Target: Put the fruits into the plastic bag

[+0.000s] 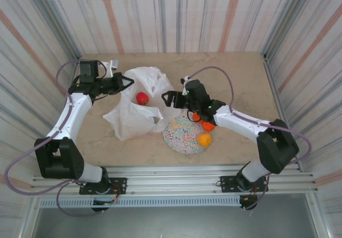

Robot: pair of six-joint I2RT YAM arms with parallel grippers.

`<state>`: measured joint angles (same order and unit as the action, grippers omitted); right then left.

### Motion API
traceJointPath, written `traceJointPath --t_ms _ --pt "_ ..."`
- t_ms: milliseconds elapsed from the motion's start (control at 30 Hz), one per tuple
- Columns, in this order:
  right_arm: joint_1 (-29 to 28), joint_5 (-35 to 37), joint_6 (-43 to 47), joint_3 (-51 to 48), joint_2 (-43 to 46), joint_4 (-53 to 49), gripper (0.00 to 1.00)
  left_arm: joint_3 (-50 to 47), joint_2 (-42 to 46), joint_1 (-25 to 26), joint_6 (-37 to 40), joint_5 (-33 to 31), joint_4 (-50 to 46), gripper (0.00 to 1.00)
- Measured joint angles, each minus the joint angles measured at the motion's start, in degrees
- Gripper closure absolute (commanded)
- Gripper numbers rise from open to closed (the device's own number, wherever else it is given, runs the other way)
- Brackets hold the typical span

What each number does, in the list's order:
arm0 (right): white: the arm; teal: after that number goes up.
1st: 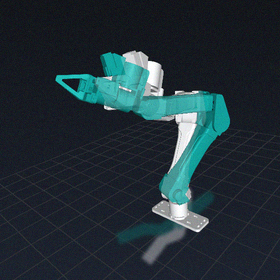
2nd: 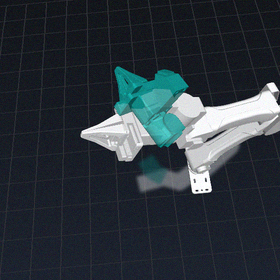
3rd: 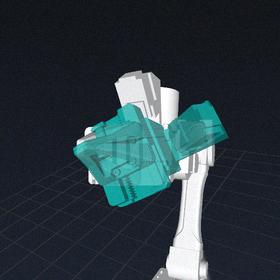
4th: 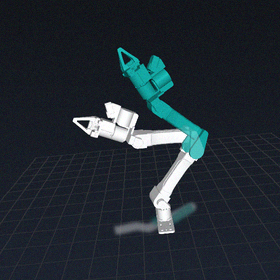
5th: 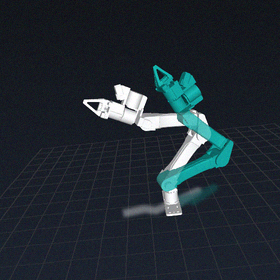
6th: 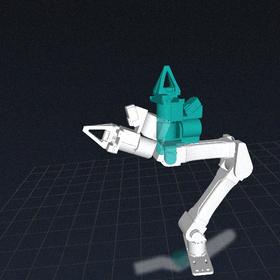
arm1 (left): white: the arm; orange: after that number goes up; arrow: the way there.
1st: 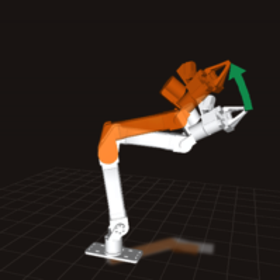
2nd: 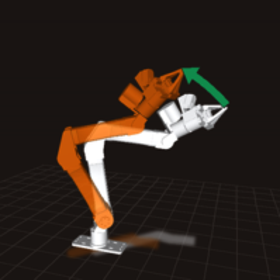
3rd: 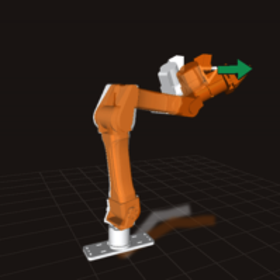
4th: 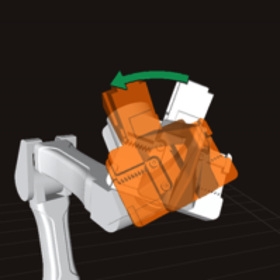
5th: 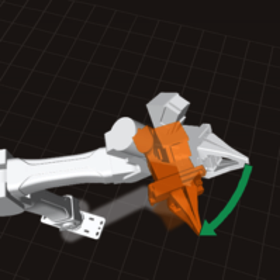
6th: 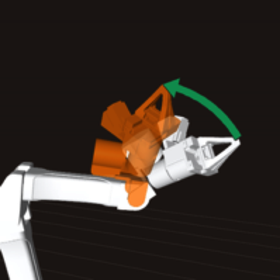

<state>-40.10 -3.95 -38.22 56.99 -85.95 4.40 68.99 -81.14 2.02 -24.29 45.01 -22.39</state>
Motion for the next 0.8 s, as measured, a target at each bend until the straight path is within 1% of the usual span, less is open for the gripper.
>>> traceJointPath --t_ms 67,133,267,367,433,500,600,800 --pt "0.9 1.2 2.0 -1.1 3.6 -3.3 0.01 0.0 0.0 0.0 0.0 0.0 0.0 1.00" --pt "1.6 3.3 5.1 -1.4 7.3 -8.8 0.01 0.0 0.0 0.0 0.0 0.0 0.0 1.00" --pt "1.4 8.3 10.8 -1.4 12.6 -19.4 0.01 0.0 0.0 0.0 0.0 0.0 0.0 1.00" --pt "0.5 12.4 13.3 -1.4 14.9 -27.3 0.01 0.0 0.0 0.0 0.0 0.0 0.0 1.00" --pt "-1.9 15.8 13.4 -2.0 16.1 -32.1 0.02 0.0 0.0 0.0 0.0 0.0 0.0 1.00" --pt "-5.5 18.9 13.0 -2.6 16.7 -37.6 0.03 0.0 0.0 0.0 0.0 0.0 0.0 1.00" --pt "-9.3 21.1 10.3 -3.3 16.6 -44.2 0.04 0.0 0.0 0.0 0.0 0.0 0.0 1.00" --pt "-10.2 21.9 5.1 -7.3 16.3 -49.3 0.03 0.0 -0.1 0.0 0.0 0.0 0.0 1.00"
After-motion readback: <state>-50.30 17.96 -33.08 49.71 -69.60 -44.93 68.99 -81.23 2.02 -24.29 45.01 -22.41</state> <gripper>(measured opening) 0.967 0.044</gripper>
